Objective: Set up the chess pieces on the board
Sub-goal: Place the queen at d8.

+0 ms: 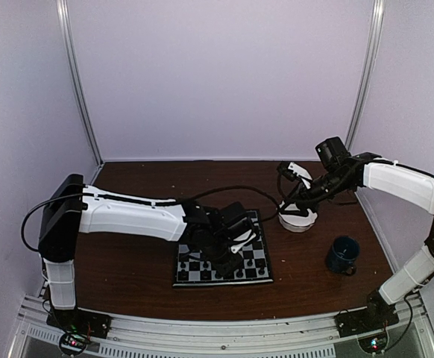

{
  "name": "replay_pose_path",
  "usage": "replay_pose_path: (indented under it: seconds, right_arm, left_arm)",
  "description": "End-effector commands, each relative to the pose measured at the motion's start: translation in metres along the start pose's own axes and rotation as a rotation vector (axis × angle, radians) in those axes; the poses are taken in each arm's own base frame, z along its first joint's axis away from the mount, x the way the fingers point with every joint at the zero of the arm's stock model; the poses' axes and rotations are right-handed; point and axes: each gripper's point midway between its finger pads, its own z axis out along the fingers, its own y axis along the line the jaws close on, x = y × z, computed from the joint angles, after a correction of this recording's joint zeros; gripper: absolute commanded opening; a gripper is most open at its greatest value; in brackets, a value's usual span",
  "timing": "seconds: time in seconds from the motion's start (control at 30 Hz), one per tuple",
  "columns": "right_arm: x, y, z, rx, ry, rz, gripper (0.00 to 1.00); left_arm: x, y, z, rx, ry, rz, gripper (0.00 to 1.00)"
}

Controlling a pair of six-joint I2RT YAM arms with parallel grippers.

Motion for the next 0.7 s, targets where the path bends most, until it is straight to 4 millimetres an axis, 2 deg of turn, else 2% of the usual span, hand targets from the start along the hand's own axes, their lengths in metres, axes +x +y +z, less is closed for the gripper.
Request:
replay_pose_path:
  seconds: [0.0, 0.67]
  right_arm:
    - [-0.0036, -0.0011, -0.0007, 0.000, -0.010, -0.012, 0.57]
    - [-0.0030, -0.0005, -0.0002, -0.004, -0.008, -0.012, 0.57]
  left_arm:
    - [-0.0133, -0.0010, -0.0045, 0.004, -0.032, 0.009, 0.16]
    - [-0.0057, 0.0003, -0.0024, 0.001, -0.007, 0.007, 0.16]
